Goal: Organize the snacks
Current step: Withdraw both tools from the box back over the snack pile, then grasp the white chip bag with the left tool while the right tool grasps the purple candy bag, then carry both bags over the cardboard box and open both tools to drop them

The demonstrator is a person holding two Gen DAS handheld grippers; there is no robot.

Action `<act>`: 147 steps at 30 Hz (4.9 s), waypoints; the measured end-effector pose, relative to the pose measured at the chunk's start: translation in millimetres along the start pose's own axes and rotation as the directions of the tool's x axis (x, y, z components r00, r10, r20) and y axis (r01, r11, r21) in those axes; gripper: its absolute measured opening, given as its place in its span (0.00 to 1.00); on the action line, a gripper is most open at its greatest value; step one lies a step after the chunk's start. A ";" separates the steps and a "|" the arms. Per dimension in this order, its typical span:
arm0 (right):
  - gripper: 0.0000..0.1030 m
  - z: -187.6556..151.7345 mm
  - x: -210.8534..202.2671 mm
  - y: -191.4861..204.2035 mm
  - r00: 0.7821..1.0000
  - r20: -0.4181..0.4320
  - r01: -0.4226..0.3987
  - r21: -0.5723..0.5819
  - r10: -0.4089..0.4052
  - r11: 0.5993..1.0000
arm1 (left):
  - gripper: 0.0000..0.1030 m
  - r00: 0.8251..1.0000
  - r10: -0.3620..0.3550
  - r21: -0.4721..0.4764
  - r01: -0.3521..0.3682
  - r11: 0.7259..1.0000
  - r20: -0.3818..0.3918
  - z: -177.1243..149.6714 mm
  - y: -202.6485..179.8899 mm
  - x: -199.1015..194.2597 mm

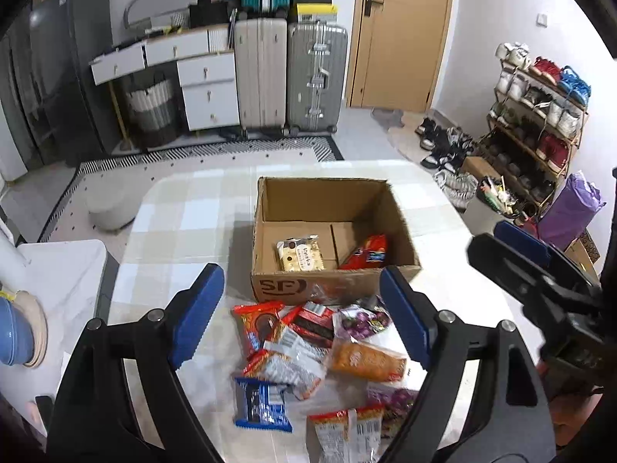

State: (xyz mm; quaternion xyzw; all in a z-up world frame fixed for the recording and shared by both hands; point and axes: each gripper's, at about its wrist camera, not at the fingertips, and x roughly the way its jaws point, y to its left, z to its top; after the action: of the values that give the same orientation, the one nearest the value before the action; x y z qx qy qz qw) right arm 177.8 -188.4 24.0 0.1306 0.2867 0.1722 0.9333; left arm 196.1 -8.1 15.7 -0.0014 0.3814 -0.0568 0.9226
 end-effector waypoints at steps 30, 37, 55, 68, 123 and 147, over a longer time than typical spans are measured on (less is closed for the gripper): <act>0.98 -126.3 -194.0 87.4 0.939 0.341 0.048 -0.252 0.042 0.967 | 0.99 0.909 0.110 -0.058 -0.095 0.994 0.401 -163.5 13.3 -215.0; 0.98 -151.3 -180.8 73.5 0.961 0.274 0.046 -0.237 0.021 0.971 | 0.99 0.962 0.011 0.001 -0.011 1.000 0.274 -197.3 17.5 -154.3; 0.98 -183.1 -112.5 38.4 0.986 0.141 0.117 -0.236 -0.085 0.965 | 0.99 0.999 -0.018 0.013 0.018 1.000 0.027 -221.6 -10.3 -18.8; 0.98 -200.6 -63.8 4.0 0.993 0.022 0.115 -0.193 -0.113 0.975 | 0.99 0.992 -0.067 0.013 0.069 0.998 -0.108 -224.5 -22.1 37.9; 0.34 -221.1 39.1 -17.6 0.950 -0.309 0.033 -0.071 -0.054 0.997 | 0.43 0.954 -0.299 -0.165 0.301 0.939 0.033 -217.7 63.1 -4.2; 0.33 -171.7 -63.6 2.1 0.993 -0.055 -0.104 -0.029 0.102 0.994 | 0.44 0.952 -0.281 -0.057 0.289 0.956 0.119 -196.7 42.1 -74.0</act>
State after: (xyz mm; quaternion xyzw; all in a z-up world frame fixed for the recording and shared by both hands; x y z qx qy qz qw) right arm 28.3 -186.9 -81.7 0.1258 0.3019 0.2282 0.9171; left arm 10.1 49.6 -73.7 -0.0937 0.3280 -0.1750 0.9236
